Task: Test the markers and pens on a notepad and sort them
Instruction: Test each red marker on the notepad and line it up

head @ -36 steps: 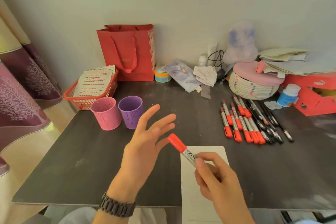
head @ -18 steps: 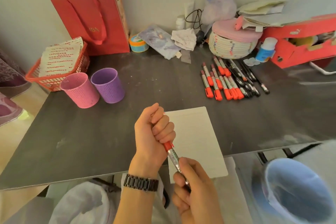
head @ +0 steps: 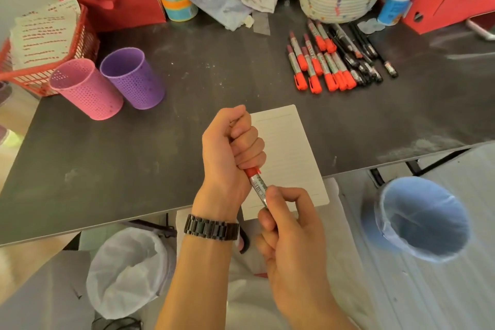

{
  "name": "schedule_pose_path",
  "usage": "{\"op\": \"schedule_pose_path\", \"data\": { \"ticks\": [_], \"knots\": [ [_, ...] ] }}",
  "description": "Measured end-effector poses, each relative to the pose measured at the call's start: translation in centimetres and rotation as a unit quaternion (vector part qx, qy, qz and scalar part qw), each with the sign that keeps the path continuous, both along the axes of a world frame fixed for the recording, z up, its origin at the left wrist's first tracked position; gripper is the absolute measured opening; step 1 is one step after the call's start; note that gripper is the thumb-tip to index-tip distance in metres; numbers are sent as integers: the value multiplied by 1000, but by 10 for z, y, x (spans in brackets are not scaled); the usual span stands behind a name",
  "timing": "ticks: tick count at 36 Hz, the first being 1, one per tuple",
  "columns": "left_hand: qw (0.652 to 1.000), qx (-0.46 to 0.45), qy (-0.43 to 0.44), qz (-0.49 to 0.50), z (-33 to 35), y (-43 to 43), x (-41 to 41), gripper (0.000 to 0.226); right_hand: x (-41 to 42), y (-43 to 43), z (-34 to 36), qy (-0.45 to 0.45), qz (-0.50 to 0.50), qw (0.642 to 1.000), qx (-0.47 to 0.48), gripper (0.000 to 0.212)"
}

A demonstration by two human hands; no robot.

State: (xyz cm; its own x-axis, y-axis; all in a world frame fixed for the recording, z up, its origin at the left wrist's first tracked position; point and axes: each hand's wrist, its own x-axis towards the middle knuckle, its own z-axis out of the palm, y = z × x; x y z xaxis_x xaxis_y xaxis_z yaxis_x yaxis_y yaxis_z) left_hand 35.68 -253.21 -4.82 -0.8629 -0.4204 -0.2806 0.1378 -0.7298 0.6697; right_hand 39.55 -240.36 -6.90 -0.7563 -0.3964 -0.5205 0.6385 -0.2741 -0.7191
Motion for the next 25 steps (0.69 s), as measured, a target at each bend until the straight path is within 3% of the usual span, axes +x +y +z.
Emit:
{"op": "schedule_pose_path", "data": {
  "ticks": [9,11,13,16,21,25],
  "knots": [
    [998,-52,-23,26,-6,-12,5,39,-24,5,-13,93,98,990,39,15],
    [993,-106,-43,27,-8,-14,10,39,-29,4,-15,128,128,982,56,17],
    [964,-253,-80,2,-11,-17,19,37,-36,6,-15,161,155,972,72,15],
    [882,-449,-108,-94,-13,-24,35,30,-51,9,-12,200,207,953,92,9],
    [795,-554,-177,-173,-16,-41,61,19,-79,12,-3,273,282,911,126,17],
    [767,-585,-187,-186,-14,-50,79,24,-95,4,3,326,263,894,160,25]
  ]
}}
